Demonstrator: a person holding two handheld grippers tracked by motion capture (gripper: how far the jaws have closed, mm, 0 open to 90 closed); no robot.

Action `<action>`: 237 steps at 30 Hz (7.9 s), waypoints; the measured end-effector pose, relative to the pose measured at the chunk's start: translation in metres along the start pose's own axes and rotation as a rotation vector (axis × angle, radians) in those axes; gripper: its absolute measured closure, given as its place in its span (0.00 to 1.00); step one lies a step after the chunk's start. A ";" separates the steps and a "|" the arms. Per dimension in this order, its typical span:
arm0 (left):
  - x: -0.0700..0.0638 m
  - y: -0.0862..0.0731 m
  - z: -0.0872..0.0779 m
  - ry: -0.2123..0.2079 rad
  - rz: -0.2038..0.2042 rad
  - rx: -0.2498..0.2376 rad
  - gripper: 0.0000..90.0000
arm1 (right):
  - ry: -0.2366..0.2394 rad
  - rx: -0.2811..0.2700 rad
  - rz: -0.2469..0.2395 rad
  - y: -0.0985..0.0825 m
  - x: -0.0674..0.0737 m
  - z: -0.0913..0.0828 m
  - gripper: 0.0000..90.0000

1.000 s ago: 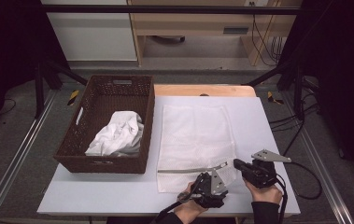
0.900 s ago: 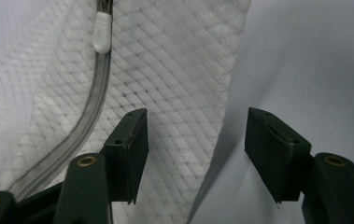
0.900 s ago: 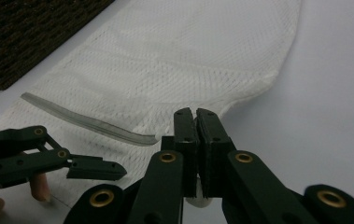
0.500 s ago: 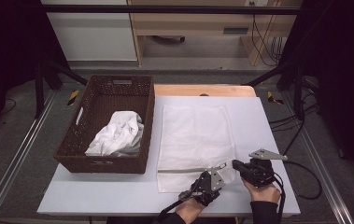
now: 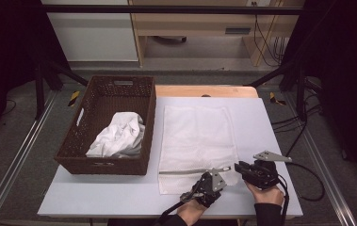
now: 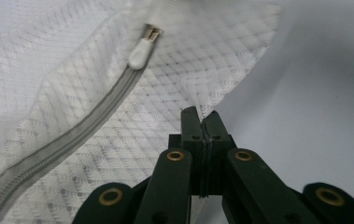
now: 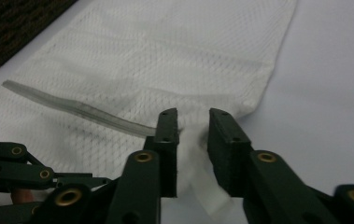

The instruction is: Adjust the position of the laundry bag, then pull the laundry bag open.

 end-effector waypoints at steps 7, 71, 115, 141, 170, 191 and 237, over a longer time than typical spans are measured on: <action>0.001 0.000 0.000 0.021 -0.005 -0.006 0.99 | -0.015 -0.022 0.073 -0.002 -0.015 -0.013 0.35; -0.001 0.004 -0.030 -0.014 -0.003 -0.093 0.71 | 0.098 -0.013 0.069 0.000 0.015 -0.007 0.94; 0.038 0.037 -0.012 0.131 0.016 -0.146 0.68 | 0.175 0.010 0.021 0.007 0.026 -0.008 0.94; 0.045 0.034 -0.005 0.164 -0.029 -0.149 0.76 | 0.179 0.052 0.034 0.003 0.028 -0.003 0.94; 0.045 0.035 -0.005 0.199 -0.019 -0.173 0.72 | 0.183 0.055 0.039 0.004 0.028 -0.002 0.94; 0.030 0.038 -0.013 0.169 0.063 -0.188 0.66 | 0.188 0.041 0.036 0.005 0.026 -0.002 0.94; 0.040 0.041 -0.009 0.208 0.092 -0.142 0.70 | 0.206 0.037 0.053 0.007 0.027 -0.006 0.95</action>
Point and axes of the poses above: each handheld gripper's, and its own axes: z roughly forward along the jaws, y roughly out of its top, x roughly to its left, the point moved 8 cm from there along z, roughly forward along the jaws, and after that the axes turned 4 degrees about -y, right-handed, at the moved point
